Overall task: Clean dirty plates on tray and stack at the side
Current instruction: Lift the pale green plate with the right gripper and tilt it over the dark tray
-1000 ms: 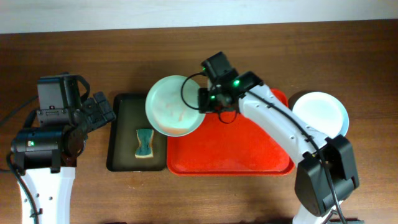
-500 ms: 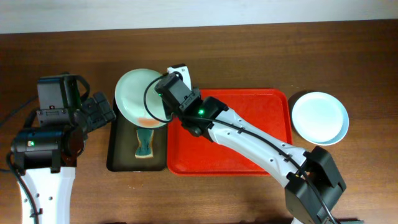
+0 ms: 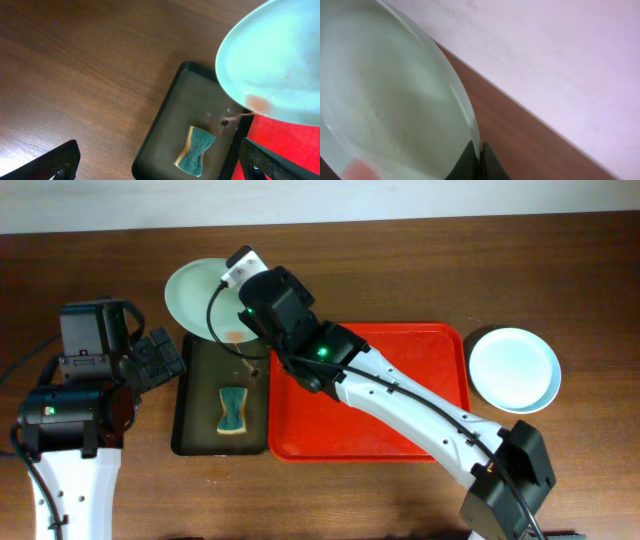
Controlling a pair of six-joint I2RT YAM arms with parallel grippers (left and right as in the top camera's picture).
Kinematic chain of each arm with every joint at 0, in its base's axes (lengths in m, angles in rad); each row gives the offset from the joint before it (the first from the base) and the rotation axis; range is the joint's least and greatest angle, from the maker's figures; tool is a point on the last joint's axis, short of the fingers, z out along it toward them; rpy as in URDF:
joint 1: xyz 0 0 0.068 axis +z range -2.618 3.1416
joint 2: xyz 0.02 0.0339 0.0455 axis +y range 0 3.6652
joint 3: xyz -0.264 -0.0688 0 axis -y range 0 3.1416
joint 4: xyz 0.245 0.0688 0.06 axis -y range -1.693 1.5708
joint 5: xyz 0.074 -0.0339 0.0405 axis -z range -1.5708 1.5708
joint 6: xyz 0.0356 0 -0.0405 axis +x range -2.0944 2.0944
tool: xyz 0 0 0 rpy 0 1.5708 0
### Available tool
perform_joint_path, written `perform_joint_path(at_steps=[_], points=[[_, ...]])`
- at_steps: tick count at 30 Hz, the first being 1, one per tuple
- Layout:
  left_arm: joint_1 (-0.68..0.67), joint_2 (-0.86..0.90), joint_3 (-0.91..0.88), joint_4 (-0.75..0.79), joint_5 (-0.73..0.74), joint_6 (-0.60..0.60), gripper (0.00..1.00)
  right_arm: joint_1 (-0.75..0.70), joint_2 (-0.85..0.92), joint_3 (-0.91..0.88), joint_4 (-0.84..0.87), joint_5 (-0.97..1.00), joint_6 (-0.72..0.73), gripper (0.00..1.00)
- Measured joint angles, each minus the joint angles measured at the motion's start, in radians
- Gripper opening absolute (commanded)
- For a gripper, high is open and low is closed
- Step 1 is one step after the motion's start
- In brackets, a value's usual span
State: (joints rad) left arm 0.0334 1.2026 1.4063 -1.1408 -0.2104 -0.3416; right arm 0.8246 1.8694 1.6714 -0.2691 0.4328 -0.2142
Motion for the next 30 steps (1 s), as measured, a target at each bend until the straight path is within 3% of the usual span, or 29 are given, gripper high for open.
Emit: perform_joint_path(at_steps=[8, 30], points=[[0.0, 0.0, 0.0, 0.0, 0.0, 0.0, 0.99, 0.101, 0.0, 0.057, 0.124, 0.225, -0.249, 0.04], [0.0, 0.0, 0.0, 0.0, 0.0, 0.0, 0.99, 0.137, 0.0, 0.057, 0.182, 0.263, -0.307, 0.04]])
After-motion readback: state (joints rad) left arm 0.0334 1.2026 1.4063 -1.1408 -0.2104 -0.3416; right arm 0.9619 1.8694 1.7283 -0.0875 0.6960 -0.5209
